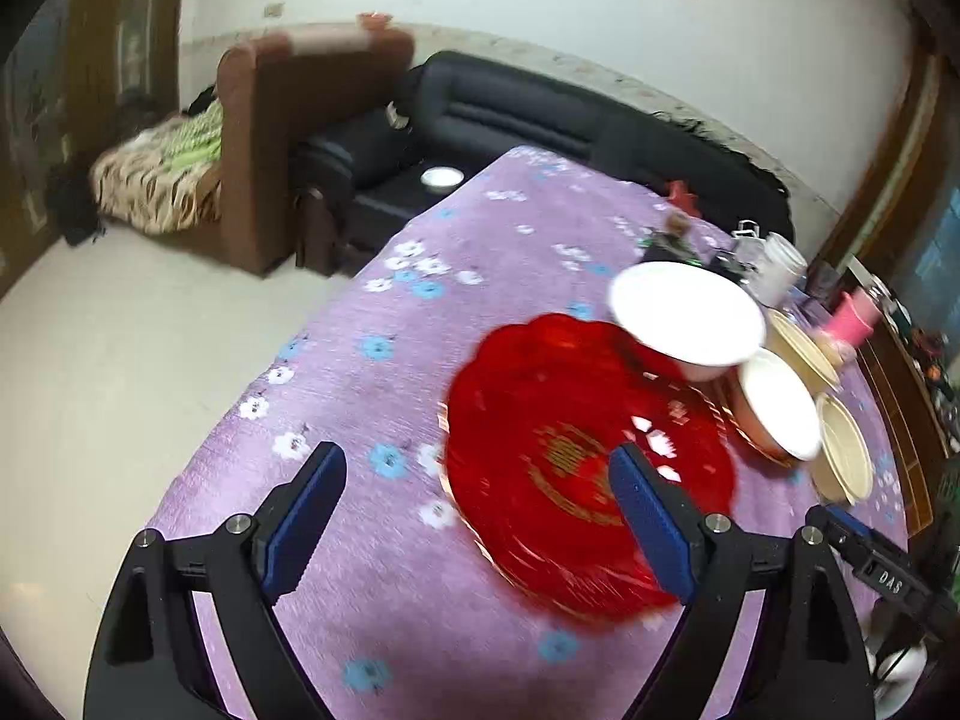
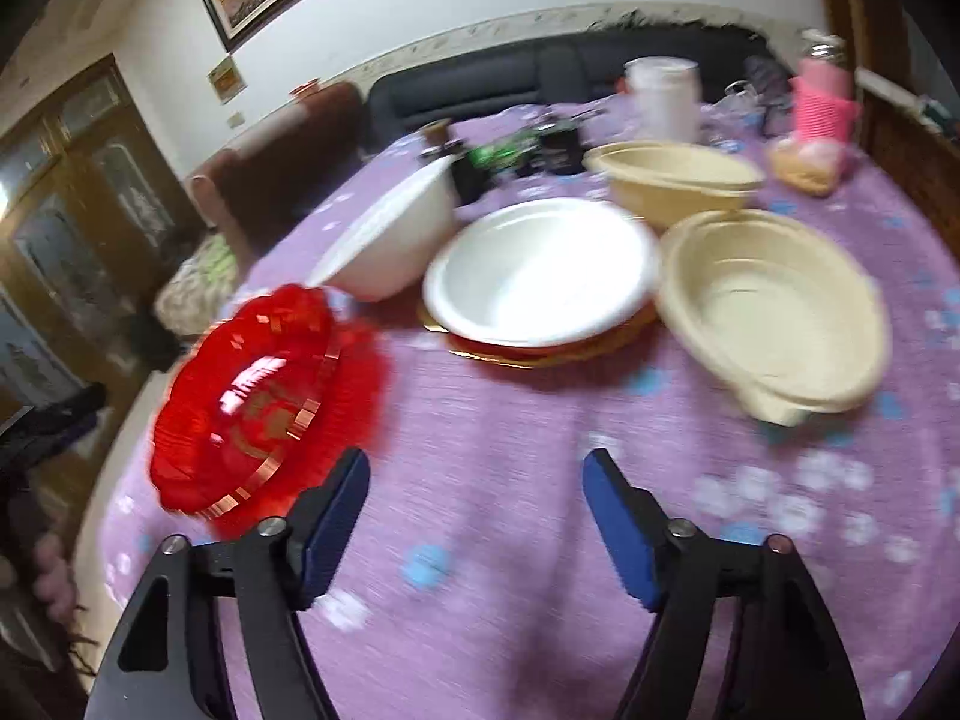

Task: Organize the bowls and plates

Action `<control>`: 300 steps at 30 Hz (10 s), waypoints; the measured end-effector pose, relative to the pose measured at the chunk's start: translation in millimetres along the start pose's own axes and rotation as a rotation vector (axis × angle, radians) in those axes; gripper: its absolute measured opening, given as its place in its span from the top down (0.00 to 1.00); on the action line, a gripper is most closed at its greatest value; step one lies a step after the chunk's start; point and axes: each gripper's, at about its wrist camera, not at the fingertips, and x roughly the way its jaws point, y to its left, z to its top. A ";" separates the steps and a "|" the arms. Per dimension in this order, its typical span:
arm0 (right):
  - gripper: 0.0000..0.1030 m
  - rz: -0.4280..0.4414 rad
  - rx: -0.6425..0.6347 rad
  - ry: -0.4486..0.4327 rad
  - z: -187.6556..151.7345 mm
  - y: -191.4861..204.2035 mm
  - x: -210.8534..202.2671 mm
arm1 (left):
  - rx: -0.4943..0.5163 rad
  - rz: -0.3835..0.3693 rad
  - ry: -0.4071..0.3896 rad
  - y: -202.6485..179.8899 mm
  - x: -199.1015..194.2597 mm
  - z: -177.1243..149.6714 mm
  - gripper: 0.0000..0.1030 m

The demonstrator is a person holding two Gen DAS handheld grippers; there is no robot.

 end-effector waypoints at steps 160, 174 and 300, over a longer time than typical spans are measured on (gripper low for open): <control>0.70 0.203 -0.198 0.083 40.9 129.2 50.6 | -0.125 -0.138 -0.007 2.3 -72.4 -107.2 0.35; 0.65 -0.039 0.201 -0.098 29.1 -72.1 -18.0 | 0.044 -0.217 0.059 -80.2 -59.6 -122.5 0.35; 0.92 -0.030 0.224 -0.073 71.8 -103.1 9.7 | 0.201 -0.158 0.071 -127.5 -36.8 -77.2 0.31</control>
